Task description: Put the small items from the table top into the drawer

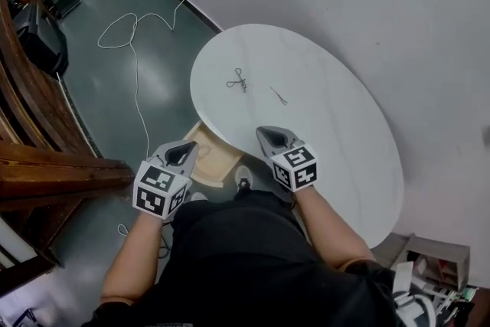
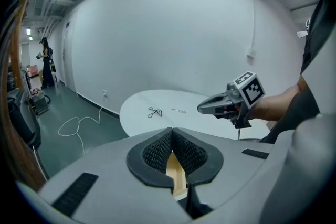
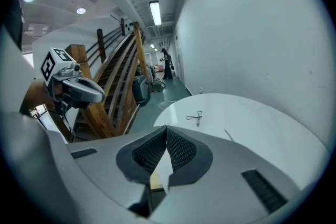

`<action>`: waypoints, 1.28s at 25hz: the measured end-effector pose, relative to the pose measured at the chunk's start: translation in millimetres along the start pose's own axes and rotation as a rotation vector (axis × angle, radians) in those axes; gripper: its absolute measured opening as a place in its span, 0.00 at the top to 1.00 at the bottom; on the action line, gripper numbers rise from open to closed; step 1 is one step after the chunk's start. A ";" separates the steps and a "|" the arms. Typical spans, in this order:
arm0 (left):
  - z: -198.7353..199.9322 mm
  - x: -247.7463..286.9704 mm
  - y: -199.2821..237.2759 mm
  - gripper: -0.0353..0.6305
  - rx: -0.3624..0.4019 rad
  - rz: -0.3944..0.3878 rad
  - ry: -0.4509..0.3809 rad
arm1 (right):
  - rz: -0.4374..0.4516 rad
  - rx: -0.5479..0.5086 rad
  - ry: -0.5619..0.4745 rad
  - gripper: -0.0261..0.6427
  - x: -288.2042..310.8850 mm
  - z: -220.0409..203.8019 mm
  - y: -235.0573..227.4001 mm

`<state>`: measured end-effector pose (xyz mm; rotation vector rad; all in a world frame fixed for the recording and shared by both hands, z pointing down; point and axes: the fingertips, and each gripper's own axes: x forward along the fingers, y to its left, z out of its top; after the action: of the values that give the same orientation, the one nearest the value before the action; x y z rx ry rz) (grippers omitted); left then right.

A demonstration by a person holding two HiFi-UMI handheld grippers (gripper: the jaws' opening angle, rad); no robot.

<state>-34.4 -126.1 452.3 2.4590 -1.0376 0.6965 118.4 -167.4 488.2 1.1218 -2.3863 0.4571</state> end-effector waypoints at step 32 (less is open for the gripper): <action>-21.3 28.0 14.3 0.92 -0.203 0.220 0.086 | -0.096 -0.140 0.377 0.86 86.2 -96.9 -209.2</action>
<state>-34.4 -139.9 487.6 2.1455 -1.2901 0.7187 259.8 -303.7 636.6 0.9847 -1.9963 0.4197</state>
